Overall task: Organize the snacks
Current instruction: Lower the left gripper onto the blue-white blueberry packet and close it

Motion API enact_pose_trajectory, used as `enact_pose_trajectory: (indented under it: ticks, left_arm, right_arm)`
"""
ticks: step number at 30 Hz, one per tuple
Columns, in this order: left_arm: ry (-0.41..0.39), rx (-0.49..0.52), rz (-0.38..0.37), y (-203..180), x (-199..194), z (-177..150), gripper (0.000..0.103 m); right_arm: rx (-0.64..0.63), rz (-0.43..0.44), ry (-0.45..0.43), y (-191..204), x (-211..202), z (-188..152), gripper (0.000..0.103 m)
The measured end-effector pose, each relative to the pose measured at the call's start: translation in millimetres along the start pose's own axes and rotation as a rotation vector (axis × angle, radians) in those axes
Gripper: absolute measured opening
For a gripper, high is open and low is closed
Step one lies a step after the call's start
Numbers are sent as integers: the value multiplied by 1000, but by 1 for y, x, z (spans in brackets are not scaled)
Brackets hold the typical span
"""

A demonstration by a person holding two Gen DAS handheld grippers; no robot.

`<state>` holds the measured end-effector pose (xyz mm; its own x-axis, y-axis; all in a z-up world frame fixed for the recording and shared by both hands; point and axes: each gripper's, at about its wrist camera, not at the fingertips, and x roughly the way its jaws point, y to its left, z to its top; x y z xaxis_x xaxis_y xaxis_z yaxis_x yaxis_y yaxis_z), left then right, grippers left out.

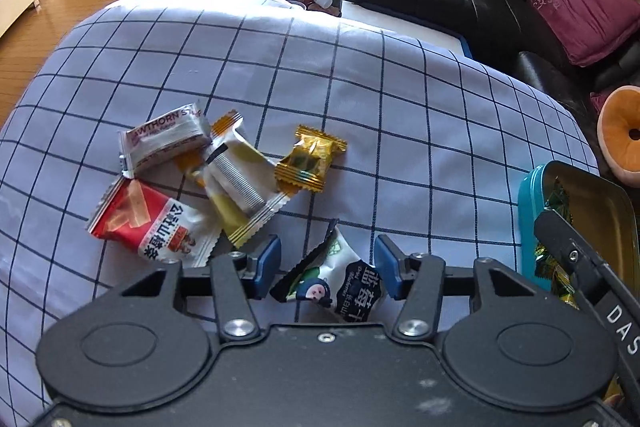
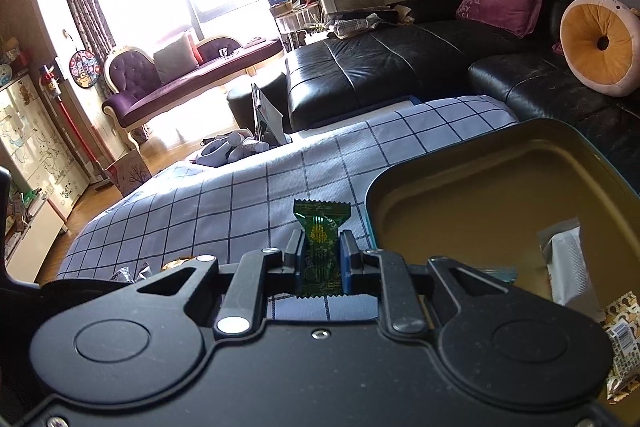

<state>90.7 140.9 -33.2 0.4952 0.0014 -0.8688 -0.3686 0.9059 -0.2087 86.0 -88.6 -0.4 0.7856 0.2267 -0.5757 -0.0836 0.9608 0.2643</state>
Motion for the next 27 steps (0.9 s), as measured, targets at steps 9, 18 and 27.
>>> enact_pose_trajectory:
  ticks: [9, 18, 27]
  left_arm:
    - [-17, 55, 84, 24, -13, -8, 51]
    - [-57, 257, 108, 33, -29, -30, 51]
    - [-155, 264, -25, 29, -68, -30, 51]
  right_arm:
    - [22, 46, -2, 9, 2, 5, 26]
    - [19, 43, -12, 9, 3, 7, 26]
    - [34, 48, 1, 8, 4, 7, 26]
